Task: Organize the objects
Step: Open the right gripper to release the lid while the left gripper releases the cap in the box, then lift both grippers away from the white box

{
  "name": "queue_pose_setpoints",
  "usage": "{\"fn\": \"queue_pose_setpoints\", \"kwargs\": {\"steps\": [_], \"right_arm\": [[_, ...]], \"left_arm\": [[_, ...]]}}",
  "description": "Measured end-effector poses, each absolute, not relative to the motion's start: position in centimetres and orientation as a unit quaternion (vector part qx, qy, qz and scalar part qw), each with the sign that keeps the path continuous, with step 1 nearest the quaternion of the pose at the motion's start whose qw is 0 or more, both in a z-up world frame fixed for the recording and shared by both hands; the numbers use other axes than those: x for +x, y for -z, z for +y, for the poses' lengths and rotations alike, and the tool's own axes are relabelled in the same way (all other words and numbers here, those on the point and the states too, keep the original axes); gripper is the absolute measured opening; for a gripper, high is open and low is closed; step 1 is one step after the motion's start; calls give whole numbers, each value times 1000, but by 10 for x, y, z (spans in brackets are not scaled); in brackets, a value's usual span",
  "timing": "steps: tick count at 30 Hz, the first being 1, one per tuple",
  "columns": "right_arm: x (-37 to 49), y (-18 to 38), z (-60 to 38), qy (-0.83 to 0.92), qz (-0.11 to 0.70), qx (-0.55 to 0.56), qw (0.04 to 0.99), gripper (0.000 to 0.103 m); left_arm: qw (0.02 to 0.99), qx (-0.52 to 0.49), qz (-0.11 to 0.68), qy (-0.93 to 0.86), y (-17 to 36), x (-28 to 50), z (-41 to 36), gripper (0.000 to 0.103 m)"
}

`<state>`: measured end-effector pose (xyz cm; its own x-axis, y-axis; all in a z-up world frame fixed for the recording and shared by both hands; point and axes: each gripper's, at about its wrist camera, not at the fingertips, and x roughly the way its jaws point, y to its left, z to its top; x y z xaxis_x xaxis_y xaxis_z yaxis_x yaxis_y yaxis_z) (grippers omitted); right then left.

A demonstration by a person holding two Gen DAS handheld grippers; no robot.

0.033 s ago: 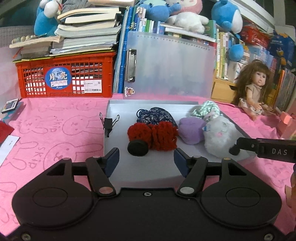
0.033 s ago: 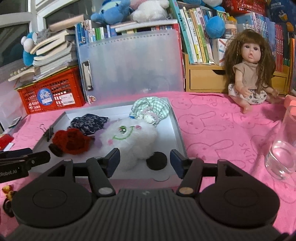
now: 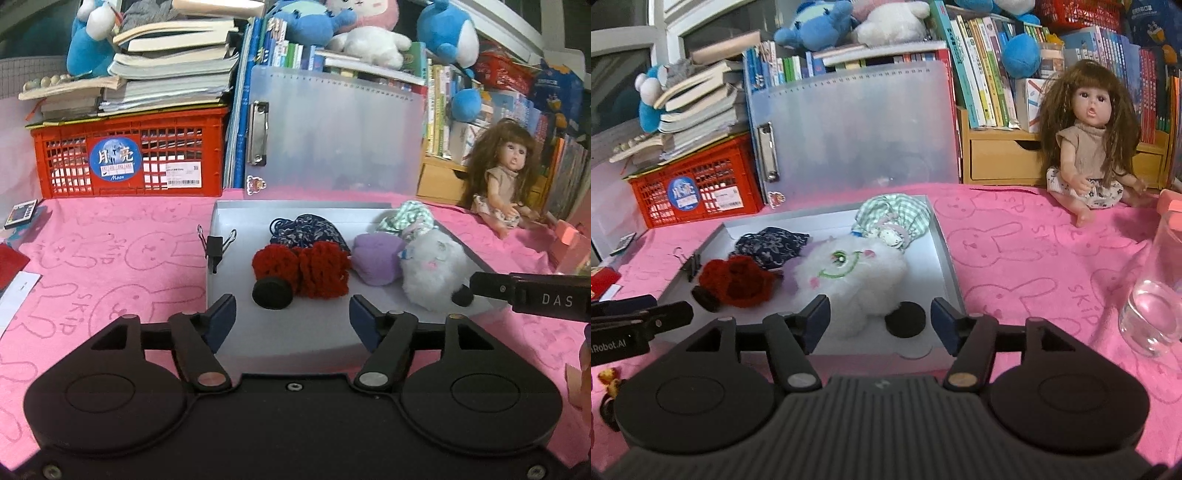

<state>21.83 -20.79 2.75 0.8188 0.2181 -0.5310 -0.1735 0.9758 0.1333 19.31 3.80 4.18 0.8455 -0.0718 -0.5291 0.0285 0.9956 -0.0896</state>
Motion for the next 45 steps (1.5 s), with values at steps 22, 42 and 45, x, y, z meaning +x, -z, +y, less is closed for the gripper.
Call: {"fn": "queue_pose_setpoints", "kwargs": {"steps": [22, 42, 45], "right_arm": [[128, -28, -204, -133, 250, 13, 959, 84], [88, -4, -188, -156, 250, -30, 955, 87], [87, -2, -180, -168, 249, -36, 953, 87]], "left_arm": [[967, -17, 247, 56, -50, 109, 32, 80], [968, -1, 248, 23, -17, 50, 39, 81], [970, 0, 241, 16, -16, 45, 41, 81]]}}
